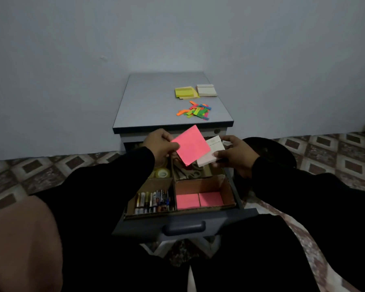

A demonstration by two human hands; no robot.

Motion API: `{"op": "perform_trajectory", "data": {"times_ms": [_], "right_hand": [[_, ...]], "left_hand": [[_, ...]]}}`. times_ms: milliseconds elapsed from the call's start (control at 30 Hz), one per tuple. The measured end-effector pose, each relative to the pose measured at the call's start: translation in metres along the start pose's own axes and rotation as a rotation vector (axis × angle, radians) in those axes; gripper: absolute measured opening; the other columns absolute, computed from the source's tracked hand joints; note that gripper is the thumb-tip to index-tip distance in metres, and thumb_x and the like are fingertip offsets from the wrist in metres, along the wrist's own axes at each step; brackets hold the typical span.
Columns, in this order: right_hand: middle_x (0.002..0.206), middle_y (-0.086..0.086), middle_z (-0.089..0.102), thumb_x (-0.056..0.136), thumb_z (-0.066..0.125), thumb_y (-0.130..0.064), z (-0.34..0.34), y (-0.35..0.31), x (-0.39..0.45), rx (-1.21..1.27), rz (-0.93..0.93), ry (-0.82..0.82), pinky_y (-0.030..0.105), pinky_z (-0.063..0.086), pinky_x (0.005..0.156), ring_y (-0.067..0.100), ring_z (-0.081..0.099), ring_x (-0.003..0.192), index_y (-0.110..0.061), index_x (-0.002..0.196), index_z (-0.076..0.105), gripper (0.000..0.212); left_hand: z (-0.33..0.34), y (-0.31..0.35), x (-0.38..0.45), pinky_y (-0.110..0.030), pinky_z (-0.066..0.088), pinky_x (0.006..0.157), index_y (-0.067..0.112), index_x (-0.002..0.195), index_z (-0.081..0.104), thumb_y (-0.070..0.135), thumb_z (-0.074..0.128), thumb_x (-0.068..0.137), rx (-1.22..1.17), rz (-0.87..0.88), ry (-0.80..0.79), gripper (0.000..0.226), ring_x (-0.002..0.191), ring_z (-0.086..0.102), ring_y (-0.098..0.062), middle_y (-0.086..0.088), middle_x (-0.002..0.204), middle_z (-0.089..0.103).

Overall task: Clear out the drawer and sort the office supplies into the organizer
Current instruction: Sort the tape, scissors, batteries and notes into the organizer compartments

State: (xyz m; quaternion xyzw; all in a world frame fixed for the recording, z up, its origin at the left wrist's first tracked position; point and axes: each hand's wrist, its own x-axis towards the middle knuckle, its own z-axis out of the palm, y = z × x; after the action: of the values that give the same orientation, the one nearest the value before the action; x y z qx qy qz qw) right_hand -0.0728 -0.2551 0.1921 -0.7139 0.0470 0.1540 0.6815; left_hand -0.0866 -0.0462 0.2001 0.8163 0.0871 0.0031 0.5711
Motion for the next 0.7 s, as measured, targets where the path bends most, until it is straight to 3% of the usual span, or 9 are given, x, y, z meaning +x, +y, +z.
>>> {"op": "perform_trajectory", "data": {"times_ms": [100,200,300,433,533,600,700], "right_hand": [[0.121,0.022,0.057,0.085,0.056,0.012,0.0,0.005,0.0,-0.018,0.011,0.015,0.031,0.059,0.054,0.028,0.065,0.078,-0.011,0.127,0.041,0.05],[0.125,0.022,0.055,0.084,0.057,0.012,-0.001,0.009,0.001,-0.059,-0.005,0.029,0.032,0.059,0.054,0.029,0.065,0.078,-0.009,0.134,0.038,0.057],[0.121,0.02,0.053,0.084,0.057,0.012,-0.002,0.011,-0.003,-0.102,-0.017,0.017,0.032,0.058,0.053,0.027,0.063,0.079,-0.009,0.137,0.037,0.06],[0.127,0.019,0.05,0.085,0.055,0.012,-0.003,0.016,-0.009,-0.149,-0.021,0.0,0.031,0.056,0.054,0.029,0.06,0.089,-0.009,0.135,0.036,0.058],[0.127,0.016,0.049,0.085,0.055,0.011,-0.006,0.021,-0.01,-0.173,-0.005,0.0,0.031,0.057,0.058,0.03,0.06,0.094,-0.01,0.135,0.037,0.057],[0.127,0.017,0.048,0.085,0.055,0.011,-0.01,0.025,-0.009,-0.177,-0.002,0.004,0.03,0.057,0.056,0.034,0.06,0.1,-0.009,0.134,0.037,0.056],[0.128,0.022,0.047,0.084,0.054,0.014,-0.018,0.033,-0.003,-0.15,0.0,0.04,0.035,0.056,0.056,0.041,0.057,0.106,-0.007,0.131,0.039,0.053]], "left_hand": [[-0.002,-0.006,-0.009,-0.025,0.046,0.059,0.014,0.082,0.05,0.0,0.071,0.077,0.112,0.021,-0.044,0.025,0.062,0.054,-0.014,-0.005,0.074,0.058],[0.0,-0.009,-0.019,-0.014,0.046,0.046,0.014,0.118,0.047,-0.01,0.067,0.077,0.174,0.047,-0.145,0.052,0.061,0.052,-0.011,-0.002,0.074,0.052],[0.007,-0.012,-0.026,-0.015,0.051,0.048,0.02,0.142,0.032,-0.013,0.061,0.08,0.19,0.036,-0.201,0.076,0.066,0.059,-0.015,-0.008,0.085,0.054],[0.014,-0.019,-0.022,-0.032,0.056,0.069,0.015,0.138,0.04,0.003,0.053,0.092,0.237,0.016,-0.175,0.05,0.093,0.062,-0.027,-0.015,0.108,0.059],[0.018,-0.026,-0.018,-0.03,0.047,0.074,0.014,0.127,0.052,0.007,0.057,0.091,0.388,0.056,-0.097,0.037,0.087,0.056,-0.02,0.0,0.083,0.055],[0.02,-0.031,-0.017,-0.032,0.048,0.075,0.013,0.125,0.053,0.002,0.06,0.087,0.383,0.045,-0.086,0.041,0.082,0.054,-0.019,0.003,0.076,0.049],[0.028,-0.037,-0.019,-0.032,0.051,0.061,0.022,0.133,0.044,-0.01,0.061,0.081,0.231,-0.02,-0.122,0.063,0.072,0.053,-0.017,0.001,0.078,0.047]]}}
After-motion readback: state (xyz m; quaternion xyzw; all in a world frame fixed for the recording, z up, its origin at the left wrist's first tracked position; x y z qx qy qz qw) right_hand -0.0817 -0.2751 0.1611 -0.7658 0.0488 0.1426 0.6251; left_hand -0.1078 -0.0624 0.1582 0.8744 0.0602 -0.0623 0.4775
